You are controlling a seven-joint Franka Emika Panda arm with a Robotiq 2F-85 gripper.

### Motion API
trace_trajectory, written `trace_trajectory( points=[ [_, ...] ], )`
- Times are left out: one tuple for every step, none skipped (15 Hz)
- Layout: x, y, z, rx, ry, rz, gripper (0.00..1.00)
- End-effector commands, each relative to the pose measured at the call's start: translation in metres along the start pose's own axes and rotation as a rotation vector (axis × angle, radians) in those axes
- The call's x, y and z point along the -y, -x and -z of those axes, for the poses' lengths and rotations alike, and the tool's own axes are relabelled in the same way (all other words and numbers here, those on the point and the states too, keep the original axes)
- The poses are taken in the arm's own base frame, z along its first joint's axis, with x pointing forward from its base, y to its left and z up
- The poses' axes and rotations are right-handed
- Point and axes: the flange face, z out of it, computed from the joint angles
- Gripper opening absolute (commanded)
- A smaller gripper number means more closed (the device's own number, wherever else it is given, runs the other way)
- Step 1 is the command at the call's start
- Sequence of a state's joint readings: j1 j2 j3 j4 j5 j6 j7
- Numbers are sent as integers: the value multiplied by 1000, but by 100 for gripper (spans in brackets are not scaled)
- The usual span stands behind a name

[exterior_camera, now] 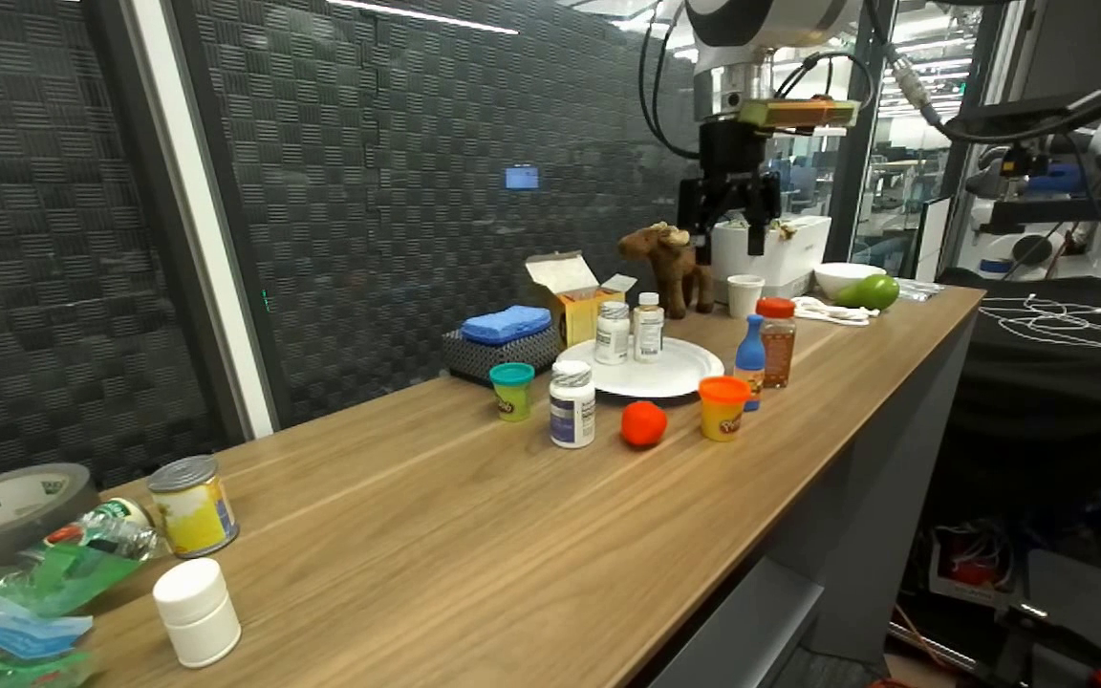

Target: Place the bottles and orange toy on the white plate

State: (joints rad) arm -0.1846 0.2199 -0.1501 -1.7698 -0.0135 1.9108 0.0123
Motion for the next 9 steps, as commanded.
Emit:
trace_trajectory(
  points=[
    [-13,26,-14,30,-11,-93,100],
    [-13,30,-19,45,-6,-114,100],
    [-13,32,-24,55,2,-135,100],
    [-12,34,-29,68,4,-150,100],
    [-11,35,-34,79,2,-164,100],
    [-10,35,-38,92,-6,-176,100],
    [-10,36,-42,103,-9,-190,100],
    [-10,37,-45,111,-5,-203,100],
    [-11,38,-47,117,-4,-220,100]
  ],
)
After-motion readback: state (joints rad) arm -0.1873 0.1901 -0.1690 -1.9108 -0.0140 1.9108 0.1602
